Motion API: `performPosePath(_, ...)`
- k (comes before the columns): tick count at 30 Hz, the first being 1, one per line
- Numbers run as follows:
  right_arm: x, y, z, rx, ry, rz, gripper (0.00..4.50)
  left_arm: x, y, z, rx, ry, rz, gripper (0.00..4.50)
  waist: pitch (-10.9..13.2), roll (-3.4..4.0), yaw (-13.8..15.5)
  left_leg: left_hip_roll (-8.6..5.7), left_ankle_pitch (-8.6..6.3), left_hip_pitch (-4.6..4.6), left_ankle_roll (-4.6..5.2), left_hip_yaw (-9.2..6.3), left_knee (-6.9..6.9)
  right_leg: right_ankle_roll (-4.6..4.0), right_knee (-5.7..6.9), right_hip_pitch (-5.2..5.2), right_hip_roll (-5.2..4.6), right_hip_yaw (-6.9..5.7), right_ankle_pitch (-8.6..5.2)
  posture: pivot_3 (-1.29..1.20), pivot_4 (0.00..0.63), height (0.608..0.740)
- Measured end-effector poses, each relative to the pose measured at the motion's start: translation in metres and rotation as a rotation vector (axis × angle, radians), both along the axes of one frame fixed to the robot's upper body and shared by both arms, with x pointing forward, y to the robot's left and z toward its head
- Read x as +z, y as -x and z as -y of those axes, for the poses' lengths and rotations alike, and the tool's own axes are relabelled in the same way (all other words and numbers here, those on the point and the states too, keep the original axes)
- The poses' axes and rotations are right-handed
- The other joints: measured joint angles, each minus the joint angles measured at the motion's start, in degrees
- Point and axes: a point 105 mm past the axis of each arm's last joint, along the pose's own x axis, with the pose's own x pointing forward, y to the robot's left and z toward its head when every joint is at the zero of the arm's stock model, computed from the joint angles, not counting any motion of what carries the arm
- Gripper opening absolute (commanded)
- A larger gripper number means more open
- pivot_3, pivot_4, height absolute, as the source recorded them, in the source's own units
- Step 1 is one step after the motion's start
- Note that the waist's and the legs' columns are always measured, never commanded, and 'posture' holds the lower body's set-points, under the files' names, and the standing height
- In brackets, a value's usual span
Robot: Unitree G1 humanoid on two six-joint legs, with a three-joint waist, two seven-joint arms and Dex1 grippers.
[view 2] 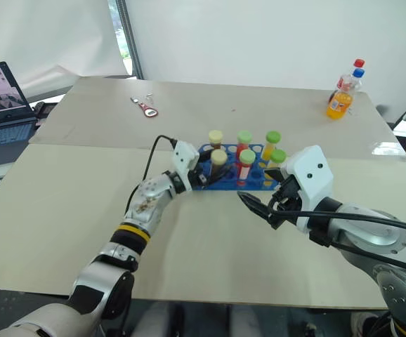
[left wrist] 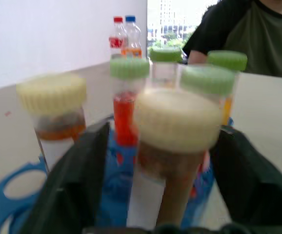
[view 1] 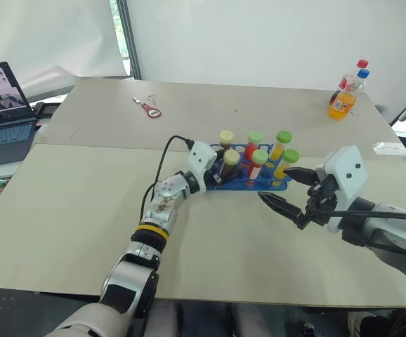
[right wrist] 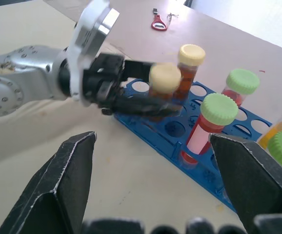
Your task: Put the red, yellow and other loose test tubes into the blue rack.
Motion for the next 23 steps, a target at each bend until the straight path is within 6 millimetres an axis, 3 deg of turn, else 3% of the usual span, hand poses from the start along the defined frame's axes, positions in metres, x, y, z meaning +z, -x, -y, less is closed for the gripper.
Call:
performPosePath(6, 0.001, -0.004, 0.008, -0.011, -0.011, 0.008, 4.13, -0.005, 0.011, -0.036, -0.006, -0.164, 0.002, 4.45, 0.0, 0.02, -0.2, 0.02, 0.0, 0.01, 0.0, 0.0, 0.0, 0.0, 0.02, 0.0, 0.01, 0.0, 0.0, 0.0, 0.15, 0.74)
performPosePath(9, 0.006, -0.009, 0.028, -0.035, 0.007, 0.027, 4.13, -0.004, 0.016, -0.069, 0.025, -0.269, -0.032, 4.45, 0.0, 0.02, -0.2, 0.03, 0.0, 0.01, 0.0, 0.01, 0.0, 0.0, 0.02, -0.02, 0.01, 0.0, 0.0, 0.0, 0.15, 0.74)
performPosePath(12, 0.005, -0.007, 0.043, -0.004, 0.075, 0.028, 4.13, 0.013, 0.023, -0.098, 0.042, -0.368, -0.032, 4.45, 0.0, 0.02, 0.0, 0.04, 0.0, 0.02, 0.0, 0.0, 0.0, 0.0, 0.01, 0.02, 0.0, -0.03, 0.0, 0.0, 0.15, 0.74)
performPosePath(18, 0.005, 0.0, 0.076, 0.064, 0.17, -0.051, 4.13, 0.021, 0.051, -0.176, 0.116, -0.626, -0.093, 4.45, 0.0, 0.06, -0.7, 0.15, -0.02, 0.13, 0.02, 0.12, -0.04, -0.03, 0.0, 0.01, 0.02, -0.01, -0.02, 0.0, 0.15, 0.74)
performPosePath(23, 0.006, -0.001, 0.09, 0.069, 0.205, -0.046, 4.13, 0.037, 0.056, -0.186, 0.132, -0.616, -0.08, 4.45, 0.0, 0.06, 0.2, 0.1, -0.01, 0.16, 0.01, 0.35, -0.01, -0.01, 0.0, 0.09, -0.02, -0.03, -0.03, 0.0, 0.15, 0.74)
